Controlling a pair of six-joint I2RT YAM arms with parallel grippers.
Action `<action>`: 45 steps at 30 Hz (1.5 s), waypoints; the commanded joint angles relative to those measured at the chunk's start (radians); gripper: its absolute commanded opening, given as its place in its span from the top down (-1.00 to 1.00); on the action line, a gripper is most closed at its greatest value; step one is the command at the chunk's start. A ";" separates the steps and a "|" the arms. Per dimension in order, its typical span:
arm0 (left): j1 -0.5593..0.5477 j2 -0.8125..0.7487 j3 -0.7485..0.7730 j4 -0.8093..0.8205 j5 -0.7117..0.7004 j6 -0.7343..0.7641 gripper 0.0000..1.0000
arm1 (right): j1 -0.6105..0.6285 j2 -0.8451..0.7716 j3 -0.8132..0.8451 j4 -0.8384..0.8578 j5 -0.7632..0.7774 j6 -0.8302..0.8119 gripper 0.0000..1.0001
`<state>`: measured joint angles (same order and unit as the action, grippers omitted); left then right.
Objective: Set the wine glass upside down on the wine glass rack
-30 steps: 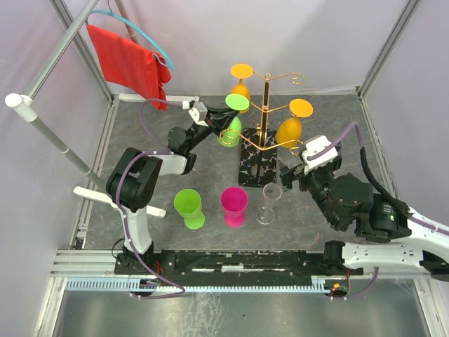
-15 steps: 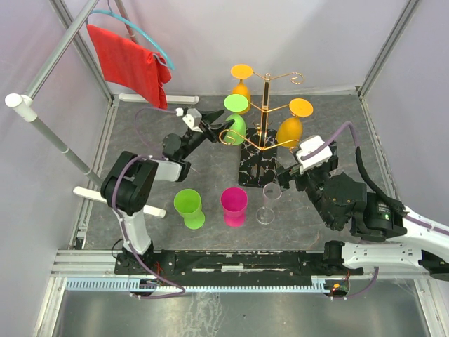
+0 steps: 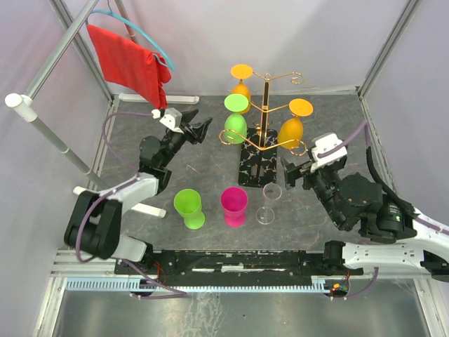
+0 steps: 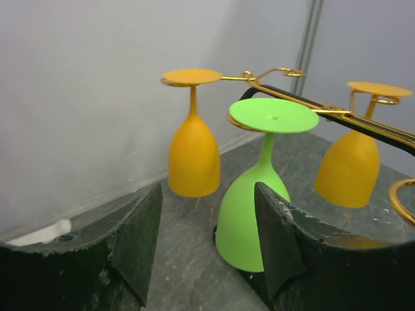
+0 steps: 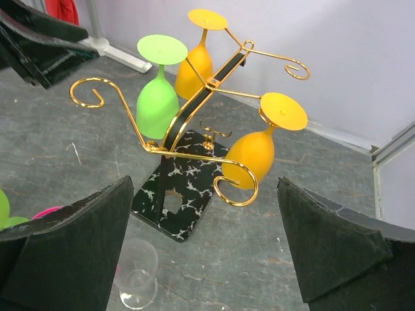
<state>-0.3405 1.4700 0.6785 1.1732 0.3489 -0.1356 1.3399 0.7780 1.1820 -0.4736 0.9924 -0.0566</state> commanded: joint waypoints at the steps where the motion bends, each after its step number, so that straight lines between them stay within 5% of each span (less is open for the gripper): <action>1: 0.001 -0.165 0.081 -0.476 -0.163 0.120 -0.31 | 0.003 0.085 0.086 -0.089 0.011 0.028 -0.98; 7: 0.001 -0.309 0.166 -0.767 -0.281 0.080 -0.37 | 0.003 0.161 0.141 -0.215 -0.014 0.132 -0.98; 21: 0.002 -0.406 0.627 -1.449 -0.361 -0.074 -0.47 | 0.003 0.254 0.139 -0.496 -0.239 0.446 -0.75; 38: 0.001 -0.480 0.624 -1.533 -0.355 -0.138 -0.50 | -0.012 0.301 0.011 -0.434 -0.252 0.499 -0.72; 45: 0.001 -0.485 0.614 -1.529 -0.361 -0.142 -0.50 | -0.071 0.301 -0.051 -0.380 -0.358 0.490 -0.56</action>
<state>-0.3405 1.0027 1.2957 -0.3691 -0.0002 -0.2466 1.2942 1.0962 1.1519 -0.9161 0.6922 0.4236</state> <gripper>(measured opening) 0.746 0.806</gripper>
